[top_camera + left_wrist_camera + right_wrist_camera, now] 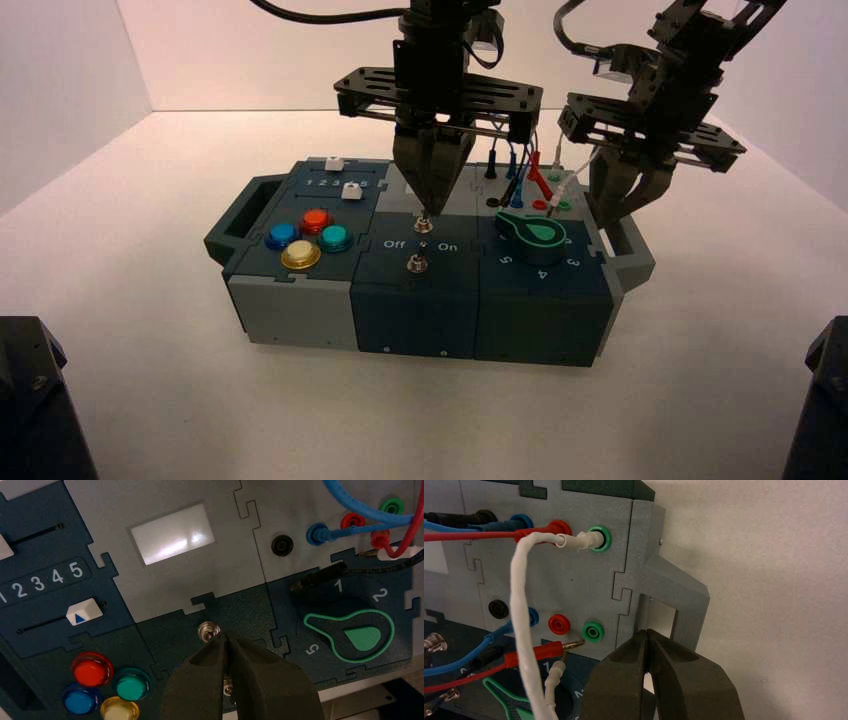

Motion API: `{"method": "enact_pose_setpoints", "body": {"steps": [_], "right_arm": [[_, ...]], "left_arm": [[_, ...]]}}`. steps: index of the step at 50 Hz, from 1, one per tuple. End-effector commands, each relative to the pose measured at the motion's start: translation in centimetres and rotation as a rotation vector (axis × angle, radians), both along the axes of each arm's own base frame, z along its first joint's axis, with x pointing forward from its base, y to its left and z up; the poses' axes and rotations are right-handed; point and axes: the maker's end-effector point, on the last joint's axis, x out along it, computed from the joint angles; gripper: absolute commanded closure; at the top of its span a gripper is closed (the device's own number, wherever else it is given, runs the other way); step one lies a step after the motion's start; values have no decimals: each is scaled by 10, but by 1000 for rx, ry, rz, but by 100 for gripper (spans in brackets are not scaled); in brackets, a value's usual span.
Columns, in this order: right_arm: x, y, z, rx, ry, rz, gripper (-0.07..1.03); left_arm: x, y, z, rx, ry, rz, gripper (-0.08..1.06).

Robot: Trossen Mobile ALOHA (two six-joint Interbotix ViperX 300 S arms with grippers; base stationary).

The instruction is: Flip the top switch on with the left gripper.

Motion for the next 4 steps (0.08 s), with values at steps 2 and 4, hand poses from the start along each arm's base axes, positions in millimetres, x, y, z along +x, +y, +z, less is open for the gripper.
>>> {"method": "enact_pose_setpoints", "body": {"steps": [2,4], "right_arm": [[-6,7,-9,-24,12,100,99],[-6,7,-10,-24,13,100,99]], "left_arm": [[9,-3,23,-22,-31,14,100],[11,-4,25,-26,-34,16,100]]}}
